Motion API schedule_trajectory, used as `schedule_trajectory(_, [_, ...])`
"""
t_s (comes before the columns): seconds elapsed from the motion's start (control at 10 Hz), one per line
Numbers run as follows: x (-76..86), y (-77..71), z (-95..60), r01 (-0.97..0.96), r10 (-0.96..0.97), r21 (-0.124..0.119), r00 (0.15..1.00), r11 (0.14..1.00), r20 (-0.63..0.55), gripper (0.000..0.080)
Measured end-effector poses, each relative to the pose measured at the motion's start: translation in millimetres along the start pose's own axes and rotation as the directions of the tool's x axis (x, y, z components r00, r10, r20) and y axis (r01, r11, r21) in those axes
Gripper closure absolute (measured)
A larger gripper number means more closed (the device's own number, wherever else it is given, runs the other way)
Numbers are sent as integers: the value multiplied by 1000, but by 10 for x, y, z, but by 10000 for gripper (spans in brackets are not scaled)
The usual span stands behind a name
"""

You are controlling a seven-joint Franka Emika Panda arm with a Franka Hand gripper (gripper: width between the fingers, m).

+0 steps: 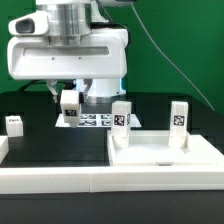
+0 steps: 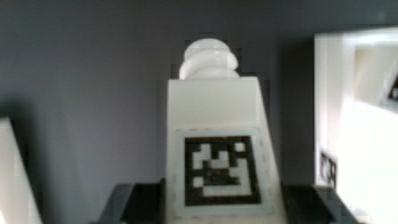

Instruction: Assemble square table

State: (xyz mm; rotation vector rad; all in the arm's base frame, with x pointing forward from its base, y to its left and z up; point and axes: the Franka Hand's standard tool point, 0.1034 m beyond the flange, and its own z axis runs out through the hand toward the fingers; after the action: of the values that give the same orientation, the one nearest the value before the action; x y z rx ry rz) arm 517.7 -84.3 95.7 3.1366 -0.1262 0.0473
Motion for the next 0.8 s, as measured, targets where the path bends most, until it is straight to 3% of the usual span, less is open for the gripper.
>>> schedule_trajectory(0.2, [13, 86, 11, 6, -13, -46, 988, 999, -151, 509])
schedule_trajectory(0.3, [-5, 65, 25, 1, -10, -54, 985, 999, -175, 509])
schedule_trajectory(0.5, [205, -169, -60, 24, -29, -29, 986, 999, -165, 509])
schedule_trajectory(0.7, [365, -363, -125, 83, -89, -39, 980, 996, -177, 509])
schedule_trajectory(0.8, [336, -321, -101, 75, -81, -40, 982, 996, -172, 509])
